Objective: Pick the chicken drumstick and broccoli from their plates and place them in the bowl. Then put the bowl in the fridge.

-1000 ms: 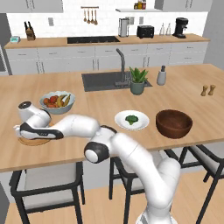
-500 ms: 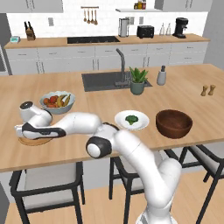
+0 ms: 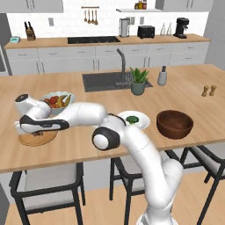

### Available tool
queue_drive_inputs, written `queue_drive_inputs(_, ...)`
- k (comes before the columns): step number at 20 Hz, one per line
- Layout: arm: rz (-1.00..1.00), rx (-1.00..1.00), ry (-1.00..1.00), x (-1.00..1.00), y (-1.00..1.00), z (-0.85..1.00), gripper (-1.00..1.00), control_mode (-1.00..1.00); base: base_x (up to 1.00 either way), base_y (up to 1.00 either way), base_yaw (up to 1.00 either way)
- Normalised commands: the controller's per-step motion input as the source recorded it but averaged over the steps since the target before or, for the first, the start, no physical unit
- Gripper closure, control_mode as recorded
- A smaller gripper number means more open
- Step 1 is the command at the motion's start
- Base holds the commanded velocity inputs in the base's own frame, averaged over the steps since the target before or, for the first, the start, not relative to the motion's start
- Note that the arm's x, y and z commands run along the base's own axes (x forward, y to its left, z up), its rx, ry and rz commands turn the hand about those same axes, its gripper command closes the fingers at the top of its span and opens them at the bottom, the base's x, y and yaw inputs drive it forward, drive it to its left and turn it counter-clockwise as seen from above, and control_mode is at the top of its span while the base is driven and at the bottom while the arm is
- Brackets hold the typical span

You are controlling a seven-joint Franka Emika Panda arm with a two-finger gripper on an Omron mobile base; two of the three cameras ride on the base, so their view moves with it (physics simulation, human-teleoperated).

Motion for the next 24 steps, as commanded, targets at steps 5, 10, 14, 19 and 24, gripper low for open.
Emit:
queue_drive_inputs(5,-0.05,0.00,0.00,-0.33,-0.97,0.37,1.00,-1.00,0.00,0.00,0.00)
queue_drive_inputs(10,-0.03,0.01,0.00,-0.31,-1.00,0.41,1.00,-1.00,0.00,0.00,0.00)
queue_drive_inputs(14,-0.07,0.02,0.00,-0.36,-1.00,0.47,1.00,-1.00,0.00,0.00,0.00)
queue_drive_inputs(19,-0.04,0.06,0.02,-0.28,-1.00,0.52,1.00,-1.00,0.00,0.00,0.00)
queue_drive_inputs(24,-0.01,0.09,0.10,-0.04,-1.00,0.54,1.00,-1.00,0.00,0.00,0.00)
